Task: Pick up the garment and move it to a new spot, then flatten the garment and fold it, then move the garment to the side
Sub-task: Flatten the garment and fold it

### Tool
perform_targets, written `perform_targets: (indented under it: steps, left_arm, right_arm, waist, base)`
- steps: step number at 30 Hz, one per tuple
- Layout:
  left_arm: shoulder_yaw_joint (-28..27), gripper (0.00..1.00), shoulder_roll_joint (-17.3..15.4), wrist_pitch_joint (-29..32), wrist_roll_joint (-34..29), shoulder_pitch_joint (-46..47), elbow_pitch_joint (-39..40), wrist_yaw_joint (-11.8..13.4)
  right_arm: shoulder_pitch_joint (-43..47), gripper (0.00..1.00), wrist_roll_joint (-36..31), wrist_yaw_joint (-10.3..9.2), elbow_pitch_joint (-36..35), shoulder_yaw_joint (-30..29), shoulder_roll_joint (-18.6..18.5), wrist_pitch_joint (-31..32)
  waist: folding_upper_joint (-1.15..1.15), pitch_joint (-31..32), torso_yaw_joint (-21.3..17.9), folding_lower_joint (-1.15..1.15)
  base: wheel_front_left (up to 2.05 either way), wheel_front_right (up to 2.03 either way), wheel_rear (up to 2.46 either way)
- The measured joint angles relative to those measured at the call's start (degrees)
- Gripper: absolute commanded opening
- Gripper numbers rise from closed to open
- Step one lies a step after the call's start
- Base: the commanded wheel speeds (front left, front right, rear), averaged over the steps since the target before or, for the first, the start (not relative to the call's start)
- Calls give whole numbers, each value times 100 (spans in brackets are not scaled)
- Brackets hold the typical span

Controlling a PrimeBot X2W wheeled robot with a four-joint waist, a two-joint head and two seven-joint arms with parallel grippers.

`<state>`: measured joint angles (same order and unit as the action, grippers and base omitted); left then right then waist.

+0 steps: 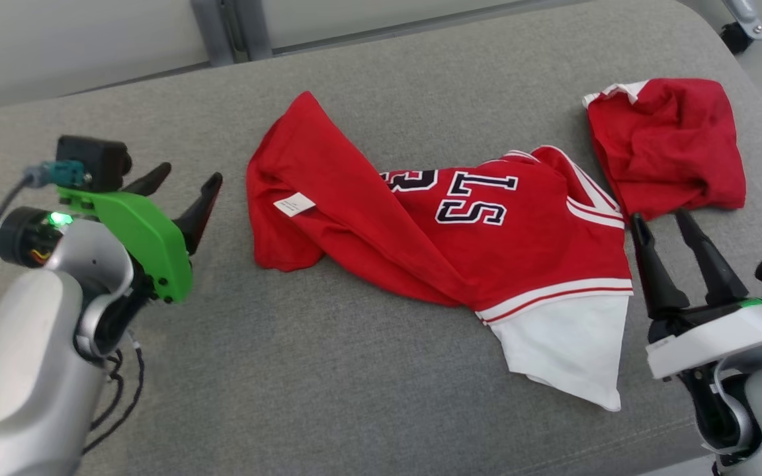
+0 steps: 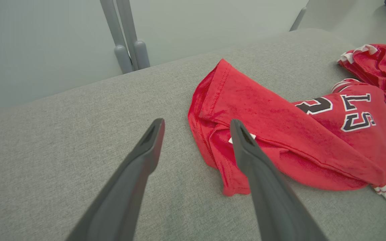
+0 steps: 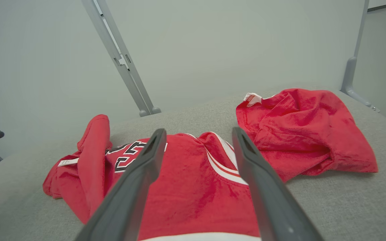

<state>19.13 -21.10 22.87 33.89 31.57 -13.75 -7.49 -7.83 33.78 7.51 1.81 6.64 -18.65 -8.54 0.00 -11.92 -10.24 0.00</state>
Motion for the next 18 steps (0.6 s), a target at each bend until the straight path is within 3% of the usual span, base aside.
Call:
perform_targets:
  steps: [5, 18]
  left_arm:
    - [621, 100, -667, 681, 530, 719, -361, 0]
    - [1697, 100, -1639, 1713, 1718, 1914, -914, 0]
  right_arm:
    - [-385, 100, 15, 0, 356, 431, 119, -267]
    - [-1006, 100, 270, 0, 896, 1159, 175, -603]
  waist:
    - [0, -301, -329, 0]
    - [0, -992, -1193, 0]
  base:
    - [0, 0, 0]
    - [0, 0, 0]
